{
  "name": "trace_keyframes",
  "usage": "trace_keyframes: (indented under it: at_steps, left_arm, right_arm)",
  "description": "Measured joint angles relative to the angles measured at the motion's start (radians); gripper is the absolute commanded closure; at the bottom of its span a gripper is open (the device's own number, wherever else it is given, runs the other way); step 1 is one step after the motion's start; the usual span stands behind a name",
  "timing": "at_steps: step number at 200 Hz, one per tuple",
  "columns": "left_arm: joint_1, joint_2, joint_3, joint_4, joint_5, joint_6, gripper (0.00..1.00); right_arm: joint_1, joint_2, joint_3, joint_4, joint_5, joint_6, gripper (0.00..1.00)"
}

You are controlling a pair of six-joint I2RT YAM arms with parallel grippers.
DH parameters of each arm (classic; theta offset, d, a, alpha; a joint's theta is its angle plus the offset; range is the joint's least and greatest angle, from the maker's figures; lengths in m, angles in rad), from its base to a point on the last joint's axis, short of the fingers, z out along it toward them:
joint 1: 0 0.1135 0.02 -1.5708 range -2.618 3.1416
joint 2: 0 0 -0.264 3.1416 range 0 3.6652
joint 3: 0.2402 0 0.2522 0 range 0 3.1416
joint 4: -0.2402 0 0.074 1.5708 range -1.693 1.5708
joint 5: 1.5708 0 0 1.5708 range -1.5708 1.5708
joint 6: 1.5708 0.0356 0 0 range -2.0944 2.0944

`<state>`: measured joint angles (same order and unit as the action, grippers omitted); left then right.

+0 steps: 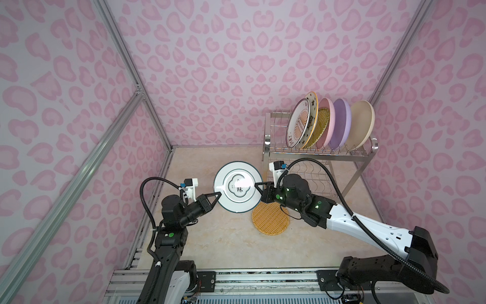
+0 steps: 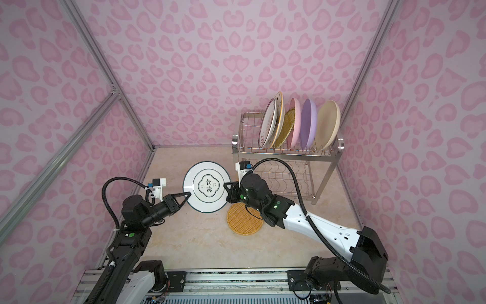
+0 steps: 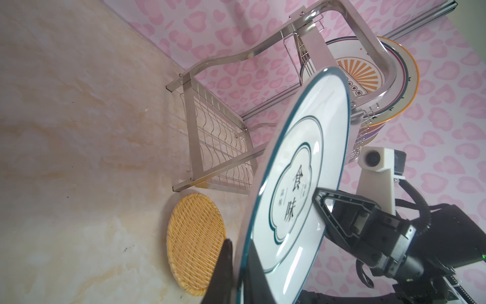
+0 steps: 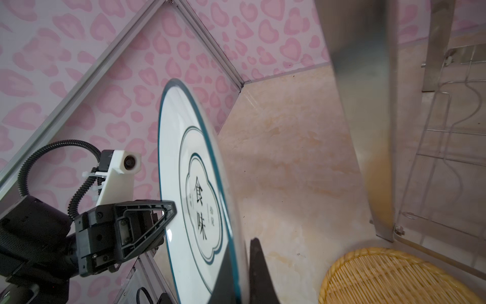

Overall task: Load plates into a dish rack
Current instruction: Place the plate on the dish rack.

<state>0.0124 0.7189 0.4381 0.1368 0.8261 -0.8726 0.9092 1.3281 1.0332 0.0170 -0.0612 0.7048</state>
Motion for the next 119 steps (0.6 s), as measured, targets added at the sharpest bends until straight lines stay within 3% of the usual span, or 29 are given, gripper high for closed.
trace_keyframes:
  at_steps: [71, 91, 106, 119]
  left_arm:
    - [-0.001, 0.01, 0.0, -0.001, 0.007, -0.01, 0.94]
    - [-0.002, 0.016, 0.004, -0.006, 0.007, -0.011, 0.84]
    - [-0.005, 0.027, 0.018, -0.016, -0.006, -0.017, 0.65]
    - [-0.005, 0.034, 0.04, -0.03, -0.007, -0.018, 0.41]
  right_arm:
    - [0.003, -0.011, 0.003, -0.031, 0.027, 0.021, 1.0]
    - [0.006, -0.012, 0.019, -0.062, 0.04, 0.025, 1.0]
    - [0.008, -0.014, 0.027, -0.068, 0.054, 0.003, 1.0]
    - [0.011, -0.018, 0.027, -0.093, 0.07, -0.017, 1.0]
